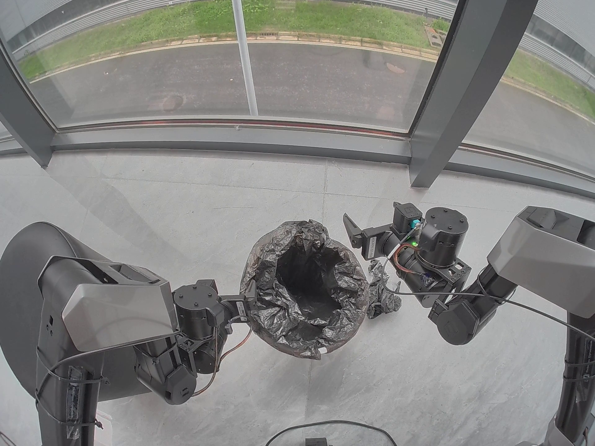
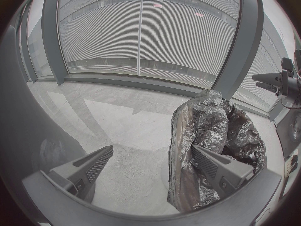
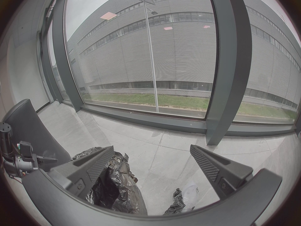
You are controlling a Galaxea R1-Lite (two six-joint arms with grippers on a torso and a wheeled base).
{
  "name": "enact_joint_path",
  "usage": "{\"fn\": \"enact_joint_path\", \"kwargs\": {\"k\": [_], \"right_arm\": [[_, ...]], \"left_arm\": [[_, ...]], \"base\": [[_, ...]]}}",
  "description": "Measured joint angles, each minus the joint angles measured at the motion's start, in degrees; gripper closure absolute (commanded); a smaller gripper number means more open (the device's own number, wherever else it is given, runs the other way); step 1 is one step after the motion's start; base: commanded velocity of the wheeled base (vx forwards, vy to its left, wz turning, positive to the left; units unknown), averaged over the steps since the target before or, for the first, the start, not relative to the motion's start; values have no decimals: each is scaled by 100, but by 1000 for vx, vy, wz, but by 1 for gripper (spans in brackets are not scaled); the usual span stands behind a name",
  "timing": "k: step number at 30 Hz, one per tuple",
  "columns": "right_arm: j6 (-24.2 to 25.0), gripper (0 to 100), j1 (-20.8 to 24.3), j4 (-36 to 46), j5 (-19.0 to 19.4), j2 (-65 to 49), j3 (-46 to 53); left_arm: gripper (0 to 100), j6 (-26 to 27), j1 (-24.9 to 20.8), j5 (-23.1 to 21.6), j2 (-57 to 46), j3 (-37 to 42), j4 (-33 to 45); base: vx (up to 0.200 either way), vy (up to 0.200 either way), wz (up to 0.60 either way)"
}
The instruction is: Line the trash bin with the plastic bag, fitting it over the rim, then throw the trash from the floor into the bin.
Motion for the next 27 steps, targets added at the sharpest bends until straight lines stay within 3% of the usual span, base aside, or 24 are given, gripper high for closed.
{"fn": "enact_joint_path", "kwargs": {"k": [27], "right_arm": [[-5,0,-1,-2,0,27,-5]], "left_arm": [[0,295,328,123,-118,-22,-1]], "base": [[0,0,0]]}}
